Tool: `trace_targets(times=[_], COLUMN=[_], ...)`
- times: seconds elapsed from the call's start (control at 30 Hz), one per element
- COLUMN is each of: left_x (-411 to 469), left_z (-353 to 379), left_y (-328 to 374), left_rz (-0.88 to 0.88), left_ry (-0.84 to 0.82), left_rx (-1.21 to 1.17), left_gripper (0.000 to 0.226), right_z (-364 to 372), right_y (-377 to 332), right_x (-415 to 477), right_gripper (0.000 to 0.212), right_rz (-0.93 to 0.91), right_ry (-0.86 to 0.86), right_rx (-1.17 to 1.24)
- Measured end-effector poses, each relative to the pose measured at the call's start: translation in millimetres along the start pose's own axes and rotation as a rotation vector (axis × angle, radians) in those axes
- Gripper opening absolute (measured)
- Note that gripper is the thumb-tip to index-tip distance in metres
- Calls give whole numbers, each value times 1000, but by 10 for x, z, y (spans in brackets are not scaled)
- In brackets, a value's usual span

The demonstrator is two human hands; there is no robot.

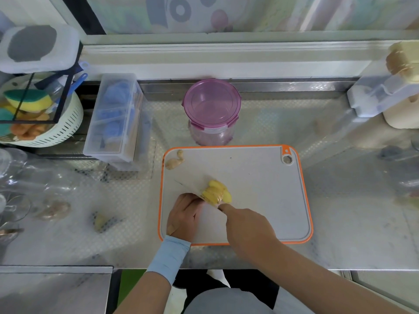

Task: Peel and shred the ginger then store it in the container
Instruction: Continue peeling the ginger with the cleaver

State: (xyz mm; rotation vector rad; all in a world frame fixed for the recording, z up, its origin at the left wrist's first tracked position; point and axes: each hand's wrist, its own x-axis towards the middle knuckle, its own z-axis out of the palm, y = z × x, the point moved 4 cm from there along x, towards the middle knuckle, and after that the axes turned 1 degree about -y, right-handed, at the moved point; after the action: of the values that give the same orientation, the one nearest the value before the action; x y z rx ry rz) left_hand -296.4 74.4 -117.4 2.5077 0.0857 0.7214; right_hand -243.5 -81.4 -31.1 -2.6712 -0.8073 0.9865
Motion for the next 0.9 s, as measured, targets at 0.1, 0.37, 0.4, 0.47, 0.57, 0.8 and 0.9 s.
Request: trace_targets(times=[0.1,0.37,0.4,0.47,0.57,0.8,0.9], left_x=[9,22,27,29,14,18,9], left_z=[-4,-21,-25,-27,-9,-24,-18], left_y=[1,30,34,32,4,6,9], left_rz=[-2,-19,-24,-29,-35,-61,-65], left_ry=[2,16,17,11,0,11,12], left_rx=[1,16,10,5,11,-7,-18], left_gripper=[8,31,34,34,23,34,36], right_z=[-16,-25,-27,-24,-15,10,17], right_y=[-4,5,11,16,31,49,65], right_x=[-10,-11,-14,-19,-22,-3,21], right_gripper=[62,59,59,57,55,57,58], right_rz=[-6,-7,-7,-6,6,18,43], right_ry=[-19,-12,-12,-5,-6,-28,-67], right_rx=[-20,-62,-63,-66,-51,-34,-1])
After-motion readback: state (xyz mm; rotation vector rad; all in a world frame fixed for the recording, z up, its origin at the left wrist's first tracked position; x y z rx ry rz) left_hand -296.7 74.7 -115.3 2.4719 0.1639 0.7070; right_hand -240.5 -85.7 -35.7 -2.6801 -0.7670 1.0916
